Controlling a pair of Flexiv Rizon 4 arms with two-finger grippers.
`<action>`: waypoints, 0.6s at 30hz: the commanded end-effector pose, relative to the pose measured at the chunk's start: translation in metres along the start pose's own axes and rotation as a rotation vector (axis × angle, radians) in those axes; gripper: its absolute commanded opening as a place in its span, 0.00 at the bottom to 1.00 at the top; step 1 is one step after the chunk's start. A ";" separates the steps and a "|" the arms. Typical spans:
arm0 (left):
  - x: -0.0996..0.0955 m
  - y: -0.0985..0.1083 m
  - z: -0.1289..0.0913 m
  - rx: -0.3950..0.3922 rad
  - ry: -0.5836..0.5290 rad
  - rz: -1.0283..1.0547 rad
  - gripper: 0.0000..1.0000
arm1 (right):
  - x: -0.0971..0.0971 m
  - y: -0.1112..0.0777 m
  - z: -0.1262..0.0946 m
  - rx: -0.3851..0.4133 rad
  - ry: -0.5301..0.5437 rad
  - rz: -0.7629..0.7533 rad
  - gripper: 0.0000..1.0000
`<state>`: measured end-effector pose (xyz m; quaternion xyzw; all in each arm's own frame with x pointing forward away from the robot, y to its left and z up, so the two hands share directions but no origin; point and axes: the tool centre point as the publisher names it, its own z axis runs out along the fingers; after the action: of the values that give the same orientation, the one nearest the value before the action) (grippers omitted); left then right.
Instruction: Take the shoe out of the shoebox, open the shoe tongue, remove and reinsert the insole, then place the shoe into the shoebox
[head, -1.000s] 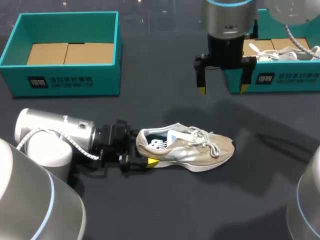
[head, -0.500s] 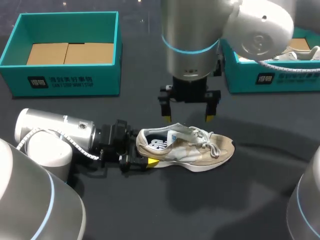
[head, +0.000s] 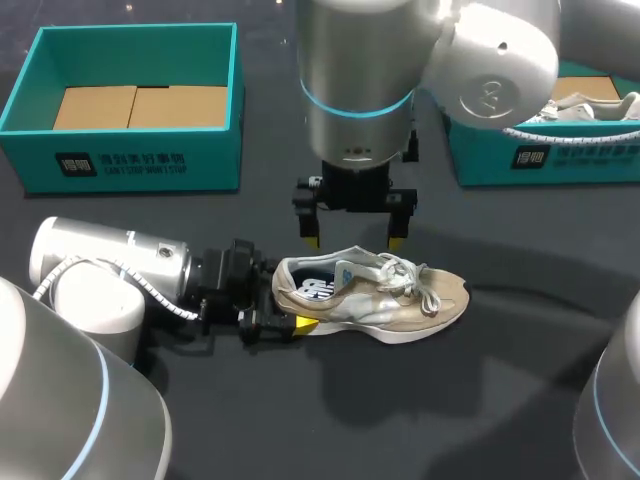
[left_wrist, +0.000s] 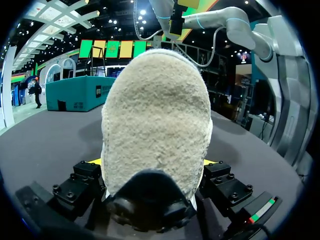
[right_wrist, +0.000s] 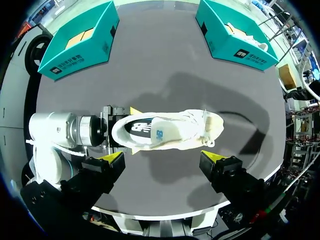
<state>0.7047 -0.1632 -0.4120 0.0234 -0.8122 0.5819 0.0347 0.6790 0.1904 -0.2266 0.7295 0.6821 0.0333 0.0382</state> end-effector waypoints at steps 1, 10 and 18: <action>0.004 0.005 0.004 -0.001 -0.003 -0.001 0.00 | 0.010 -0.003 0.019 -0.018 -0.053 0.014 1.00; 0.004 0.005 0.004 -0.001 -0.003 -0.001 0.00 | 0.019 -0.007 0.043 -0.052 -0.168 0.080 1.00; 0.004 0.005 0.004 -0.001 -0.003 -0.001 0.00 | 0.016 0.002 0.067 -0.037 -0.197 0.120 1.00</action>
<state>0.7047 -0.1632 -0.4120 0.0234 -0.8121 0.5819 0.0347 0.6925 0.1823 -0.2799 0.7266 0.6820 -0.0012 0.0833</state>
